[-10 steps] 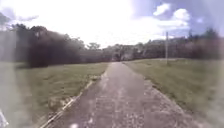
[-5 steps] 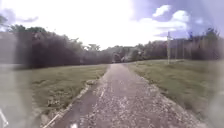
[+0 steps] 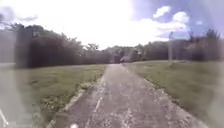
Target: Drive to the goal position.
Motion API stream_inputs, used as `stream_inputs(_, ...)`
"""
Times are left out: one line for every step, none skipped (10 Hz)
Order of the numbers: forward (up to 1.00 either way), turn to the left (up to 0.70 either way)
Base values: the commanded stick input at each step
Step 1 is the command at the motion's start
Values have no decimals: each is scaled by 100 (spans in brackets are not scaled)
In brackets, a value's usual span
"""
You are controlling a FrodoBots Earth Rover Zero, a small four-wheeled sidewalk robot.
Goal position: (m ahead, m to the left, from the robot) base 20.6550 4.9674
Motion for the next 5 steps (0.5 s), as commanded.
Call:
stream_inputs(100,0)
stream_inputs(100,0)
stream_inputs(100,13)
stream_inputs(100,30)
stream_inputs(100,0)
